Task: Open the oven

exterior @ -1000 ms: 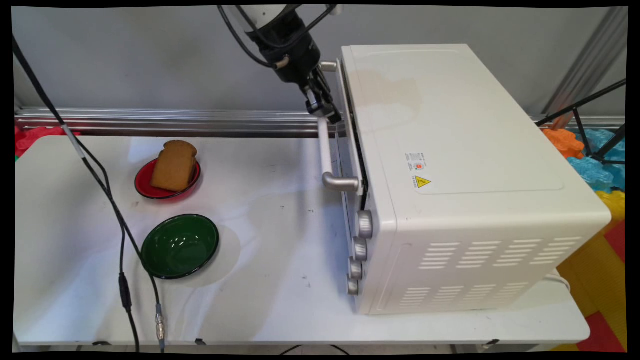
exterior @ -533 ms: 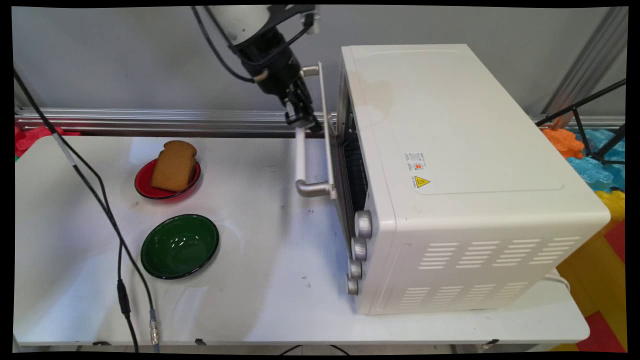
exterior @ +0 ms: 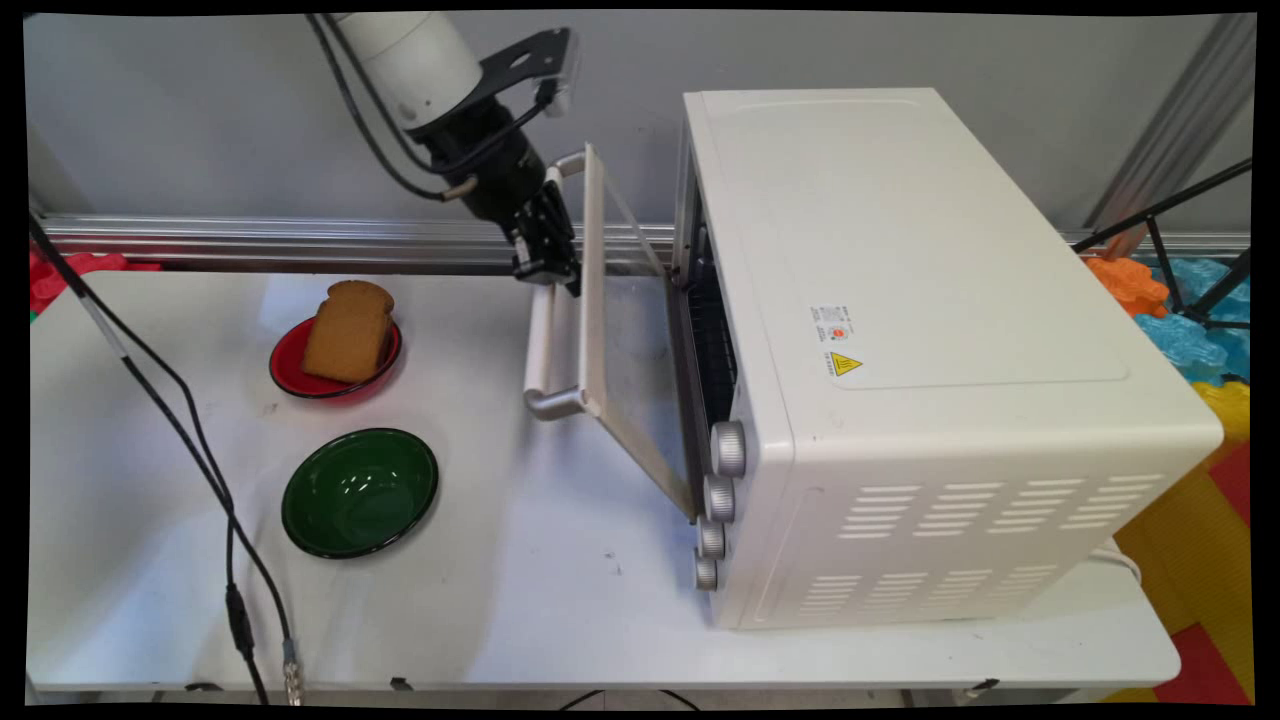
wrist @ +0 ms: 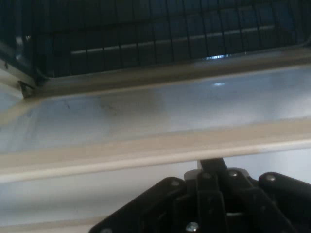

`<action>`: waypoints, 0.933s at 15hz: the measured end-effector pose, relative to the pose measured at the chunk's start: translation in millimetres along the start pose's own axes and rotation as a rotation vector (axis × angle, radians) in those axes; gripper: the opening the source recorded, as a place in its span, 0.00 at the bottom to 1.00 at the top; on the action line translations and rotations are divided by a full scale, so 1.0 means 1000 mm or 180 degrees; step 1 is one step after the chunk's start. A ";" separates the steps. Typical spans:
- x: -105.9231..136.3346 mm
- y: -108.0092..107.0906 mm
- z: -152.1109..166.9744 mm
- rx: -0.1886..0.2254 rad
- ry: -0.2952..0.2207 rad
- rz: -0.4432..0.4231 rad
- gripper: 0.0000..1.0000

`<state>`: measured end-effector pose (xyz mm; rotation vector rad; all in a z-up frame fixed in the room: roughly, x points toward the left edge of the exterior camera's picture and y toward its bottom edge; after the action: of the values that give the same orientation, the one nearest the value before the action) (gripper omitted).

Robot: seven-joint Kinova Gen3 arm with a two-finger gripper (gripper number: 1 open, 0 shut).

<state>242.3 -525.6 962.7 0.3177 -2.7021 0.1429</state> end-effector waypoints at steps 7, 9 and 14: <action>-0.034 -0.007 0.018 -0.0053 0.0188 0.0062 0.00; -0.042 -0.008 0.021 -0.0059 0.0278 0.0042 0.00; -0.077 -0.010 0.026 -0.0113 0.0490 -0.0001 0.00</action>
<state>302.6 -523.3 907.6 0.2846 -2.5492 0.1142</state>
